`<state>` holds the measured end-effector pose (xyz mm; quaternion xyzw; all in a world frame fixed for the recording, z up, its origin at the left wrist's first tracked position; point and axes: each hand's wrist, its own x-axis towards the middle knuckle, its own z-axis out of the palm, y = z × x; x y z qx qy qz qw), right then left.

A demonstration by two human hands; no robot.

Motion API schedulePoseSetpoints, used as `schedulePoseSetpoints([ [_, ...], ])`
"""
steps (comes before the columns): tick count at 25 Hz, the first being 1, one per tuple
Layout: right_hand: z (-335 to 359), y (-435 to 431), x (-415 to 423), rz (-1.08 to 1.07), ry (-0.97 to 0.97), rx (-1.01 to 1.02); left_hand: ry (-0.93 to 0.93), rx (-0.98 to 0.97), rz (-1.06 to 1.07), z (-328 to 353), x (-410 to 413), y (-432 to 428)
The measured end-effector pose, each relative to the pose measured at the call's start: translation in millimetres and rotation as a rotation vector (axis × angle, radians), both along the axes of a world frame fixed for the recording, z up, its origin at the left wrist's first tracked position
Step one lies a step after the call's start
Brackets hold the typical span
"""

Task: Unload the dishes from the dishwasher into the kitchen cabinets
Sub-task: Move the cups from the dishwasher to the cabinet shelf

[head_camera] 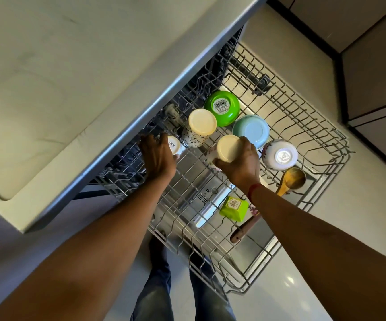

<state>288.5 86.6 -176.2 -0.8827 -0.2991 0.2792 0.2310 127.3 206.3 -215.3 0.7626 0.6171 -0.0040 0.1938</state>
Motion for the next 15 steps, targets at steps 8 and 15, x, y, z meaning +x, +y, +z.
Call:
schedulePoseSetpoints([
  [8,22.4,-38.4,-20.6,-0.236,0.056,0.223,-0.452,0.018,0.089,33.9,-17.0,-37.8],
  [15,66.9,-63.3,-69.4,-0.434,0.258,0.413,-0.709,0.037,0.126,82.9,-57.0,-80.8],
])
